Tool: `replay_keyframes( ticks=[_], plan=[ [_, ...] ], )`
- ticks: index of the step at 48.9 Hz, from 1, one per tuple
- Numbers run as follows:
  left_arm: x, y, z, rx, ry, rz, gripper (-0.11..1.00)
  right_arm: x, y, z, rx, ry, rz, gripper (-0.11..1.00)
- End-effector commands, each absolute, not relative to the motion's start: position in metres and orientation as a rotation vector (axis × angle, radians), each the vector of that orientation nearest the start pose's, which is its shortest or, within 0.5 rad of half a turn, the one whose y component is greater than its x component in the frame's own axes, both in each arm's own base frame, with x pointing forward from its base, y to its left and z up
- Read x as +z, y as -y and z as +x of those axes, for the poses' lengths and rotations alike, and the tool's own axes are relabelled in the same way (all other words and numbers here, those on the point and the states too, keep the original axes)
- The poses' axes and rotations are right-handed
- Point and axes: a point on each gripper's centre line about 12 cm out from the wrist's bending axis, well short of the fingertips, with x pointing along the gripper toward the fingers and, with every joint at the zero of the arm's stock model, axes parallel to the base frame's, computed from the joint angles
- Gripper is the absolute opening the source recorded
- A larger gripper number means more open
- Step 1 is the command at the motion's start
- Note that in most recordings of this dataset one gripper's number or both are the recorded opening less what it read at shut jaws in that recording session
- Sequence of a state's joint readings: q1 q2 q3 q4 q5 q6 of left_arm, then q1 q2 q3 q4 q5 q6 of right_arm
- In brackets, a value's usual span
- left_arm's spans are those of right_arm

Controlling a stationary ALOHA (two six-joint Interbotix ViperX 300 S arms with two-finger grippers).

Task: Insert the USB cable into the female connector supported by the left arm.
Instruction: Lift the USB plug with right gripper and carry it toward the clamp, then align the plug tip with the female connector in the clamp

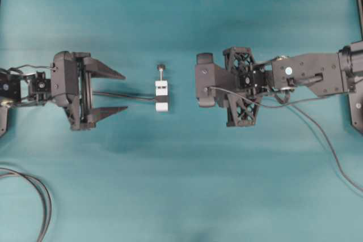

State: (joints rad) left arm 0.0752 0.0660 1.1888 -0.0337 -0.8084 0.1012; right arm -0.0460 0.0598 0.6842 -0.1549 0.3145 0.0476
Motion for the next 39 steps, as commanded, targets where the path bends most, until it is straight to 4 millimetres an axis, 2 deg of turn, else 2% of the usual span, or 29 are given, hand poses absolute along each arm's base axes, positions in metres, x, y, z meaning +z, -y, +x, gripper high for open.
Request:
replay_keyframes(
  ticks=[1,6,16,26,32,39],
  plan=[
    [0.086,-0.03,0.286,0.097,-0.39,0.091,0.96,0.128,0.025,0.363,-0.036,-1.048,-0.115,0.2],
    [0.08,-0.032,0.29,0.105,-0.375,0.09,0.96,0.128,0.026,0.364,-0.032,-1.073,-0.16,0.2],
    [0.079,-0.03,0.299,0.096,-0.362,0.089,0.96,0.133,0.029,0.386,-0.031,-1.044,-0.198,0.2],
    [0.074,-0.024,0.296,0.078,-0.384,0.09,0.96,0.123,0.02,0.41,-0.005,-1.043,-0.216,0.2],
    [0.074,-0.021,0.296,0.068,-0.385,0.09,0.96,0.118,0.014,0.416,0.01,-1.036,-0.221,0.2],
    [0.07,-0.02,0.298,0.064,-0.397,0.089,0.96,0.122,0.012,0.422,0.012,-1.017,-0.222,0.2]
  ],
)
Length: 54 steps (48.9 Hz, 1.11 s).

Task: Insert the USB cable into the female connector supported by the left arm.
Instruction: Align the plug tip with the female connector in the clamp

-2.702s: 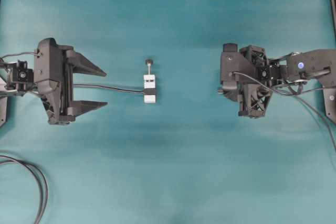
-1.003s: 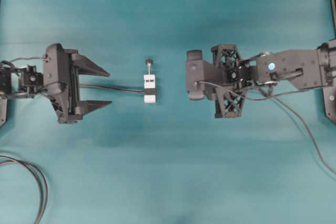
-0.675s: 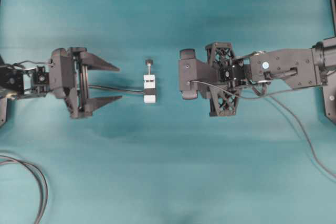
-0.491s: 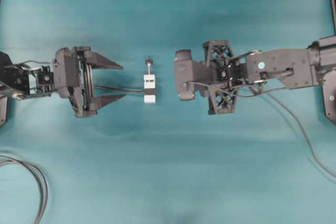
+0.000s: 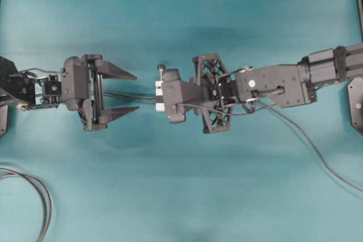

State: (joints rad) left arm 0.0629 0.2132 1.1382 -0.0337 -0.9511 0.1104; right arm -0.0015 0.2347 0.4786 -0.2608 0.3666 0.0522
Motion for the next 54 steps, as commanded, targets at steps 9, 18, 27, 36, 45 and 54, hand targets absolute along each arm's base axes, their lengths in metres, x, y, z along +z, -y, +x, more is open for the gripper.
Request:
replay_keyframes(
  ticks=[9,18,27,36,45,54],
  plan=[
    [0.061,-0.021,0.3,0.072,-0.412,0.055,0.96,0.122,0.013,0.425,0.013,-1.013,-0.233,0.2],
    [0.061,-0.021,0.303,0.075,-0.404,0.036,0.96,0.122,0.012,0.428,0.017,-1.011,-0.244,0.2],
    [0.062,-0.021,0.305,0.077,-0.402,0.031,0.95,0.122,0.011,0.429,0.022,-1.014,-0.278,0.2],
    [0.062,-0.02,0.306,0.073,-0.398,0.031,0.94,0.121,0.011,0.43,0.002,-1.034,-0.311,0.2],
    [0.063,-0.019,0.309,0.071,-0.394,0.03,0.94,0.121,0.012,0.431,-0.04,-1.028,-0.303,0.2],
    [0.063,-0.019,0.31,0.069,-0.394,0.03,0.94,0.118,0.006,0.432,-0.072,-1.025,-0.276,0.2]
  ],
)
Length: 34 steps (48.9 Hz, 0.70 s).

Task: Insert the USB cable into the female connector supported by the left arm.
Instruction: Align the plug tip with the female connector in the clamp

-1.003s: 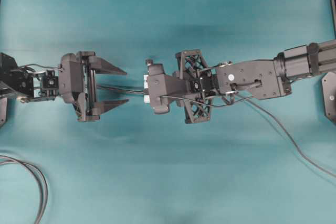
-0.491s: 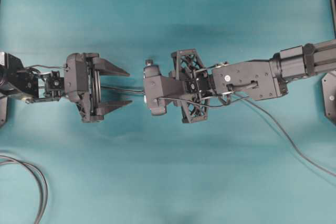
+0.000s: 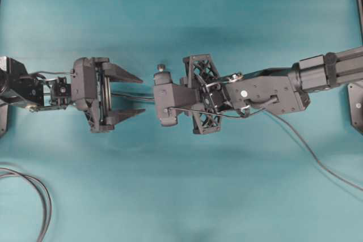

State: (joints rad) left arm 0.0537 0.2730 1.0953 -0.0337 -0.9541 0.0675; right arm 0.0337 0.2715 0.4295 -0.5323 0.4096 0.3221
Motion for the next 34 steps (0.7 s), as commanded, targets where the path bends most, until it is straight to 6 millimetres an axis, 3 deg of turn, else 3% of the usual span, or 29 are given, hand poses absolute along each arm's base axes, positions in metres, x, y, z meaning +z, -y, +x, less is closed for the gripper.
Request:
replay_keyframes(
  ticks=[1,34],
  plan=[
    [0.0637,-0.0189,0.3106,0.069,-0.393,0.03,0.94,0.1169,0.0047,0.4315,-0.074,-1.03,-0.273,0.2],
    [0.0638,-0.0194,0.3135,0.071,-0.399,0.027,0.94,0.1199,0.0071,0.4315,-0.159,-1.055,-0.284,0.2]
  ],
)
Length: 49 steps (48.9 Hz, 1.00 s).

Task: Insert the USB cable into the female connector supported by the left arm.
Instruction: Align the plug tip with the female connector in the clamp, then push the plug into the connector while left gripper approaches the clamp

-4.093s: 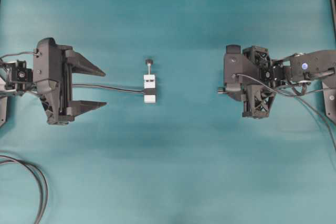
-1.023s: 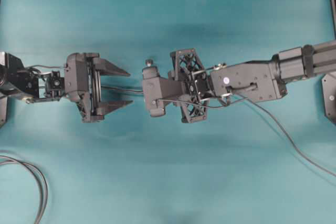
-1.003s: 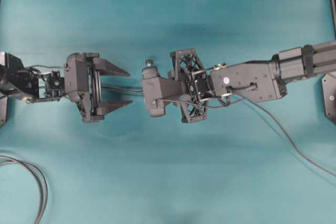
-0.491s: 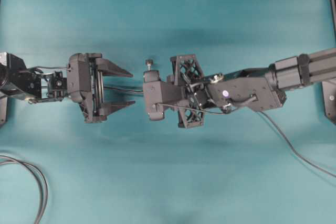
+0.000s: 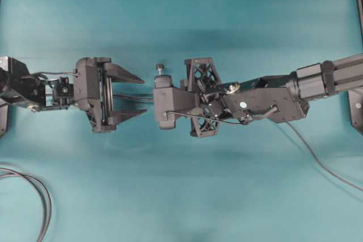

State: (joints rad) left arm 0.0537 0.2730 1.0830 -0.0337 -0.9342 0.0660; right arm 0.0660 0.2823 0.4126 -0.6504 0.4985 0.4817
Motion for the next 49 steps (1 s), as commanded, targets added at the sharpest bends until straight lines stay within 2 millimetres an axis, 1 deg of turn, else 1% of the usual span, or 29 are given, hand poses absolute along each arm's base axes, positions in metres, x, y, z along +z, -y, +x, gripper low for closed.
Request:
replay_keyframes(
  ticks=[1,21,38,49],
  plan=[
    [0.064,-0.02,0.313,0.072,-0.399,0.027,0.93,0.119,0.007,0.431,-0.161,-1.056,-0.282,0.2],
    [0.065,-0.019,0.316,0.071,-0.391,0.027,0.94,0.119,-0.002,0.432,-0.143,-1.051,-0.291,0.2],
    [0.066,-0.02,0.317,0.07,-0.39,0.029,0.93,0.118,-0.003,0.439,-0.14,-1.043,-0.306,0.2],
    [0.051,-0.02,0.318,0.07,-0.428,0.034,0.93,0.121,-0.001,0.447,-0.149,-1.02,-0.341,0.2]
  ],
)
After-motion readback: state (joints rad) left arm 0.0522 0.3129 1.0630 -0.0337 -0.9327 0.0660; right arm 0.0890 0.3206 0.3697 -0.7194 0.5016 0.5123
